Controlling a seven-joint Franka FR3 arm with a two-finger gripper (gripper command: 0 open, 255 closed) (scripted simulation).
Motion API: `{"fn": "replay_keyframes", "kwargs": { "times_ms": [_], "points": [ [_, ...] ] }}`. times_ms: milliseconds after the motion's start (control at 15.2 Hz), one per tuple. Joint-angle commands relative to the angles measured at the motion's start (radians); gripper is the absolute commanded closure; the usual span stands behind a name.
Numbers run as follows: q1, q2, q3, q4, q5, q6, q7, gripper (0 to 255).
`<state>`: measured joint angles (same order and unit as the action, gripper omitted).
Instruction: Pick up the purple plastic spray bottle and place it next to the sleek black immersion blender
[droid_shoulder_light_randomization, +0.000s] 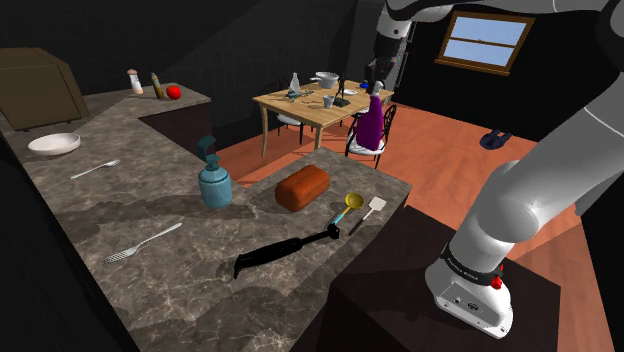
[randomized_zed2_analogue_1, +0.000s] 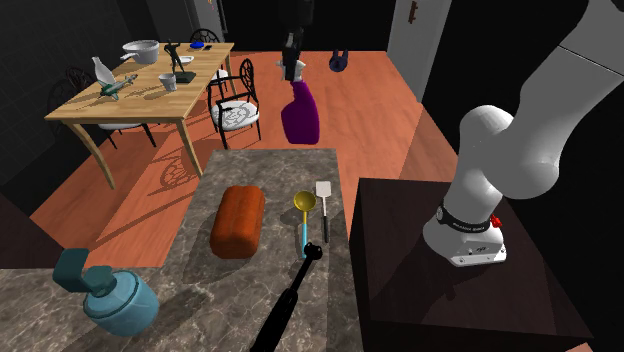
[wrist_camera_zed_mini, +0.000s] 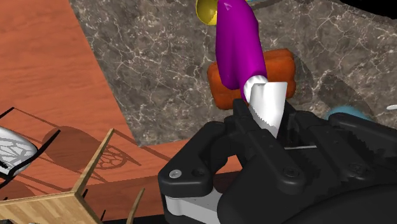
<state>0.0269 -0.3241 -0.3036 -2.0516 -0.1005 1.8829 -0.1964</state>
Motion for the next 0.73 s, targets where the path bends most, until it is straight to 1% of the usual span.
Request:
{"fn": "replay_keyframes", "kwargs": {
  "times_ms": [0,330,660],
  "points": [
    [0.019,0.011,0.035,0.007,0.006,0.001,0.052,255],
    [0.064,0.061,0.109,0.049,0.022,0.001,0.163,255],
    [0.109,0.133,0.176,0.120,0.034,-0.004,0.270,255]
  ]
}}
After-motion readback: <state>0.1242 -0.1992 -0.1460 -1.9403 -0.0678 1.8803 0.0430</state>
